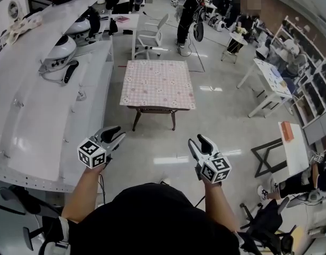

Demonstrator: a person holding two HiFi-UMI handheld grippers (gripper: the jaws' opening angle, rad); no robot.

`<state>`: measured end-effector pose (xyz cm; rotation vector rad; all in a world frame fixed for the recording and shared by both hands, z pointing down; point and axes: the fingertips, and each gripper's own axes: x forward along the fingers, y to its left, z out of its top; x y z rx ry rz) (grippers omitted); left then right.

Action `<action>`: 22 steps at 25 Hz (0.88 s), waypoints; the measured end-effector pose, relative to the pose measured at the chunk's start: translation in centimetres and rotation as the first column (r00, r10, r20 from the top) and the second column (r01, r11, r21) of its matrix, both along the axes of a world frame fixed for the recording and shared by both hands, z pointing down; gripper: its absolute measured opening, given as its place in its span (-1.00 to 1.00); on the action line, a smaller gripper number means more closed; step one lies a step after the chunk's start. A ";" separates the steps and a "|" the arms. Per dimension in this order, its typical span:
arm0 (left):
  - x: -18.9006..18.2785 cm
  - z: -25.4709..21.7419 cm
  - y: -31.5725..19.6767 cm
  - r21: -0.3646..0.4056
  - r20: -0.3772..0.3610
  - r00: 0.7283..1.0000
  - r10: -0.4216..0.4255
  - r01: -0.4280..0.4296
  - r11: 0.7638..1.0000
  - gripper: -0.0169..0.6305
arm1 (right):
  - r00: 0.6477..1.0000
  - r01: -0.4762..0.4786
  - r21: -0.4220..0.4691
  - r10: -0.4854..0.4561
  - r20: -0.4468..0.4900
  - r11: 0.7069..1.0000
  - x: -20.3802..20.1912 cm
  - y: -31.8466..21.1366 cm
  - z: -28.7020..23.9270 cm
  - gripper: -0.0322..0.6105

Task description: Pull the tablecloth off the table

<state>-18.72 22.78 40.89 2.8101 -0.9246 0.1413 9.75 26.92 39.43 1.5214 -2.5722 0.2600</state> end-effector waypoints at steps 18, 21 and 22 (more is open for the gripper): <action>0.6 2.2 -5.0 -0.054 0.035 0.999 -0.021 0.022 0.998 -0.53 | 1.000 0.007 -0.010 -0.007 0.010 1.000 1.4 -5.9 1.8 -0.20; 1.2 2.3 -6.8 -0.058 0.047 0.999 -0.022 0.025 0.998 -0.52 | 1.000 0.012 -0.014 -0.012 0.017 1.000 2.1 -8.1 2.3 -0.19; 1.3 2.3 -7.5 -0.059 0.050 0.998 -0.025 0.028 0.998 -0.52 | 1.000 0.014 -0.017 -0.013 0.019 1.000 2.3 -8.9 2.4 -0.19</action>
